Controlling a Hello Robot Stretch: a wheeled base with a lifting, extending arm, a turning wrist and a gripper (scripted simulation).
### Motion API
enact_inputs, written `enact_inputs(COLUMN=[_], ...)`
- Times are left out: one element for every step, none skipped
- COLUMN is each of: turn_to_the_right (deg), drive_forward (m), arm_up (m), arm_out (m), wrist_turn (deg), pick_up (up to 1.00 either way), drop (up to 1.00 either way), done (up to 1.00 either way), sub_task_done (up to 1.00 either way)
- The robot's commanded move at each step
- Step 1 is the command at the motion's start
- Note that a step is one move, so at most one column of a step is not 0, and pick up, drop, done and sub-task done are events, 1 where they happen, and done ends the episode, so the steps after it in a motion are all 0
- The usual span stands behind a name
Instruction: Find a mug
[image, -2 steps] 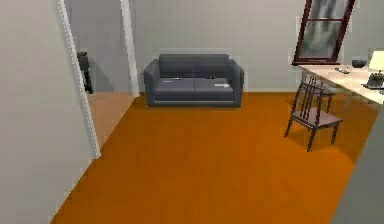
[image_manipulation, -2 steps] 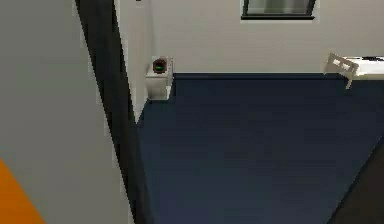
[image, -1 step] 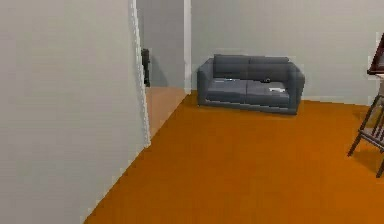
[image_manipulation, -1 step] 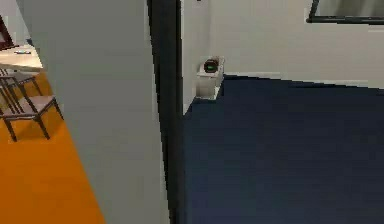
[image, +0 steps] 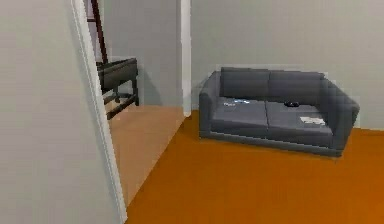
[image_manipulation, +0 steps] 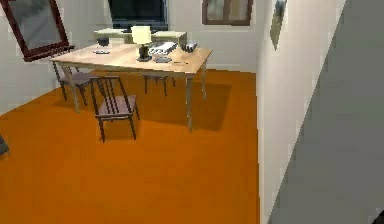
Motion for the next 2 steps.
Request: enact_inputs(turn_to_the_right=[-3.0,15.0], drive_forward=[0.00,0.00], arm_up=[0.00,0.00], arm_out=[0.00,0.00], wrist_turn=[0.0,0.0], pick_up=[0.00,0.00], drop=[0.00,0.00], done=[0.00,0.00], sub_task_done=[0.00,0.00])
